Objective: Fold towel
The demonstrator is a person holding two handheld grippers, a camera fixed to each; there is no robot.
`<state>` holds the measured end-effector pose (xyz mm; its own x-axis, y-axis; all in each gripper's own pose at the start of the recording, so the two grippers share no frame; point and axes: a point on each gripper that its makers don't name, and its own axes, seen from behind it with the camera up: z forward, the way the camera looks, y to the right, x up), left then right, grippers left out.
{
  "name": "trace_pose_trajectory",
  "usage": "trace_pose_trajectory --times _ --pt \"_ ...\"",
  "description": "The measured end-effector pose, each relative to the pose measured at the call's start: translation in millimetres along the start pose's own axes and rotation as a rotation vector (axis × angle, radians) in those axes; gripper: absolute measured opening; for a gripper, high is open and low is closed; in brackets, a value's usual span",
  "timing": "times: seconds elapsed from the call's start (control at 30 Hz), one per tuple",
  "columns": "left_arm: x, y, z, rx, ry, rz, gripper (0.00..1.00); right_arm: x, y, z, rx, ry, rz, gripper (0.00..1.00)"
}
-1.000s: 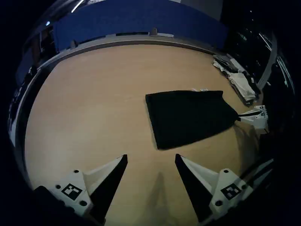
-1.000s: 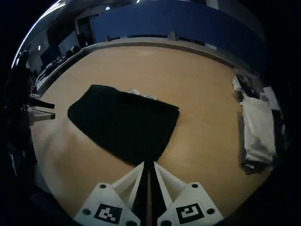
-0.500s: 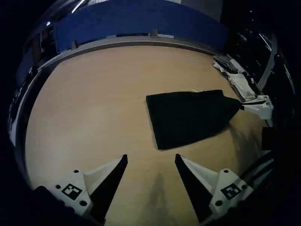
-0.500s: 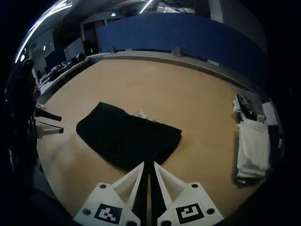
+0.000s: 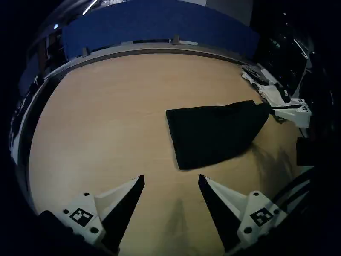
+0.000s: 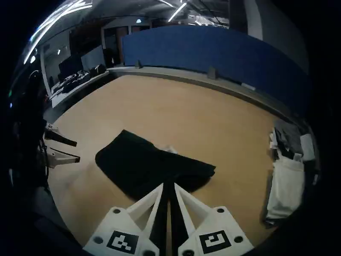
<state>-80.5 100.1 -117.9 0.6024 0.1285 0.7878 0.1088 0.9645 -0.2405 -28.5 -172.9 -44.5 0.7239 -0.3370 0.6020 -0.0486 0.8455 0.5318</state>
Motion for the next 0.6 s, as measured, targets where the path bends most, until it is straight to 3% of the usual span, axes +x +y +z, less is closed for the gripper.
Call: trace_pose_trajectory --times 0.6 --pt "1.0 -4.0 -4.5 0.01 0.017 -0.023 0.94 43.7 -43.7 29.2 0.089 0.035 -0.093 0.03"
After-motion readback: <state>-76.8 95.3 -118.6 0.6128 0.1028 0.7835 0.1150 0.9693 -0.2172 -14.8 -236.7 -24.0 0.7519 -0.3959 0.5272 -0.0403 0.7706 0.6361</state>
